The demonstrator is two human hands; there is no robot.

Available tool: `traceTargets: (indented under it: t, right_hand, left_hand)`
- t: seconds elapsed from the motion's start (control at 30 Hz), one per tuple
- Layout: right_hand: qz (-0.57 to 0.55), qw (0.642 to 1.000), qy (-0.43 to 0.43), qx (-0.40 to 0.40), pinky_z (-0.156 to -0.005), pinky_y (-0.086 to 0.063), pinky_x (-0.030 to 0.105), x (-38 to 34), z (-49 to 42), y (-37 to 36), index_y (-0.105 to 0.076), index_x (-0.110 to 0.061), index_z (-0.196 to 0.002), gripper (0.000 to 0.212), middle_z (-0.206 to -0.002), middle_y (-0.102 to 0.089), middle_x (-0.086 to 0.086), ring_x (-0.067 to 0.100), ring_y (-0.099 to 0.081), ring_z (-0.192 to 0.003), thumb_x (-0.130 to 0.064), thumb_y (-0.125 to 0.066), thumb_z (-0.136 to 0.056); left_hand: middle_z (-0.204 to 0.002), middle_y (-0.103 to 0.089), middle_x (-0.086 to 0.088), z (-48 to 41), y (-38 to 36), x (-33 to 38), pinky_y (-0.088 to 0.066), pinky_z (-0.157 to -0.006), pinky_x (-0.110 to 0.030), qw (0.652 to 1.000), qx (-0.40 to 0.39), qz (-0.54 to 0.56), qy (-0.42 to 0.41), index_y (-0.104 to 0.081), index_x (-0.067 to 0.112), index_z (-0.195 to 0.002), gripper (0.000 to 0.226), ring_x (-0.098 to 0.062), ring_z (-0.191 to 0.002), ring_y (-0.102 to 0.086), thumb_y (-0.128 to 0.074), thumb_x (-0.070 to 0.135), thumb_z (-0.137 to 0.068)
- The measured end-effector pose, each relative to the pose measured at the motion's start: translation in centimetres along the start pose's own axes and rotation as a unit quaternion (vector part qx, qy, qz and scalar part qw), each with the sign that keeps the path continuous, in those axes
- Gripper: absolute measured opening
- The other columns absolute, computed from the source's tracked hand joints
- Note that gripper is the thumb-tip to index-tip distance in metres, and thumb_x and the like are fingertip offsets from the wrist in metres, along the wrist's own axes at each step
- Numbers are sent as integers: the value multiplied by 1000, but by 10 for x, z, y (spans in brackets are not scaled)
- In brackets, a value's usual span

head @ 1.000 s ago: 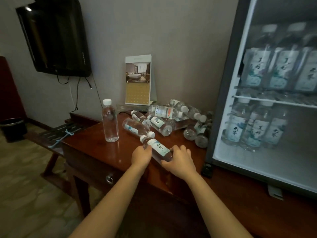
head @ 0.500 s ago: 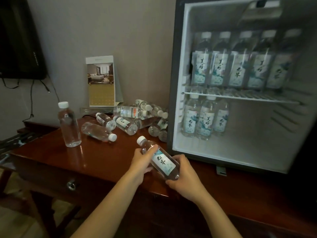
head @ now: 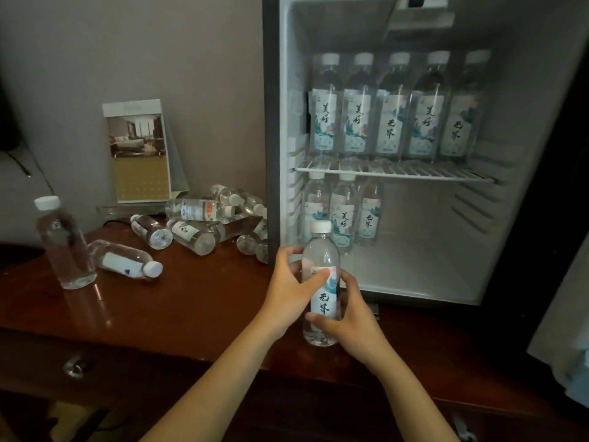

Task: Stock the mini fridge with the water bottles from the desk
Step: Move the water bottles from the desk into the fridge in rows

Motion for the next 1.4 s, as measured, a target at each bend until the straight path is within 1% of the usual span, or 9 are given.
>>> traceTargets:
  t: [0.1,0.2,0.33,0.43,0.53,0.77,0.93,1.2,1.4]
  right_hand:
    - [20,998,29,55,-67,-53,14,-3,-8,23,-29,-40,-125,76,-104,-60,-13,-2,-64,-87,-14,-78,-73]
    - [27,991,56,122,-66,-47,6,-10,-23,50,-35,-32,-126,72,-100,-60,-18,-15,-59,-86,-9,-77,-73]
    - [53,980,56,184,-76,-46,21,-5,-53,83,-43,-22,-126,65,-110,-57,-8,7,-57,-97,-11,-78,-72]
    - [68,973,46,217,-75,-51,29,9,-69,95,-46,-18,-118,58,-107,-60,-3,16,-61,-95,-11,-78,-71]
    - [84,969,41,227,-71,-49,24,18,-82,100,-45,-19,-121,60,-107,-58,-5,13,-59,-93,-12,-78,-71]
    - [102,974,16,201,-77,-44,26,28,-111,113,-44,-15,-126,69,-104,-56,-8,10,-55,-93,-19,-82,-68]
    - [106,972,-3,208,-82,-53,37,41,-134,120,-49,-12,-116,64,-107,-66,1,19,-64,-95,-24,-84,-64]
    - [99,975,12,198,-87,-52,38,50,-149,118,-49,-14,-121,63,-114,-65,3,20,-62,-103,-28,-81,-69]
    - [128,970,36,203,-83,-53,33,52,-144,115,-51,-17,-123,63,-114,-65,-3,14,-62,-100,-41,-77,-71]
  left_hand:
    - [-109,-67,-1,-9,-17,7,-52,-78,-21,999,-21,39,-22,-42,32,-109,41,-8,-95,-65,-65,9,-84]
    - [-112,-64,5,-24,-38,19,-50,-84,-21,996,-54,43,-51,-42,38,-112,43,-6,-104,-62,-63,12,-86]
    - [-120,-58,2,-46,-70,18,-48,-92,-25,994,-98,-20,-46,-39,33,-129,52,-10,-110,-57,-63,14,-87]
    - [-124,-56,1,-62,-86,7,-46,-90,-24,993,-80,-81,-22,-37,26,-139,55,-12,-111,-56,-60,16,-89]
    - [-127,-56,-1,-74,-93,-1,-44,-87,-19,994,-73,-78,-23,-35,23,-142,53,-8,-109,-54,-53,14,-93]
    - [-138,-48,-1,-93,-97,-23,-39,-105,-26,996,-56,-63,-37,-42,14,-138,51,-12,-125,-47,-43,-7,-92]
    - [-119,-53,5,-98,-98,-46,-41,-106,-35,993,-34,-102,-58,-55,12,-126,48,-15,-116,-54,-40,-13,-89]
    - [-122,-44,12,-104,-94,-50,-31,-100,-10,983,-60,-149,-85,-50,13,-130,49,-6,-119,-46,-35,-12,-91]
    - [-132,-47,6,-109,-85,-53,-34,-98,-15,981,-100,-156,-49,-47,18,-134,53,-10,-121,-48,-35,-10,-91]
Point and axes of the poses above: each hand's wrist, its own z-axis away from the middle knuckle, its own y-axis out of the back of the hand, x = y × z, the point moved 5 cm from there along -z, towards the middle knuckle
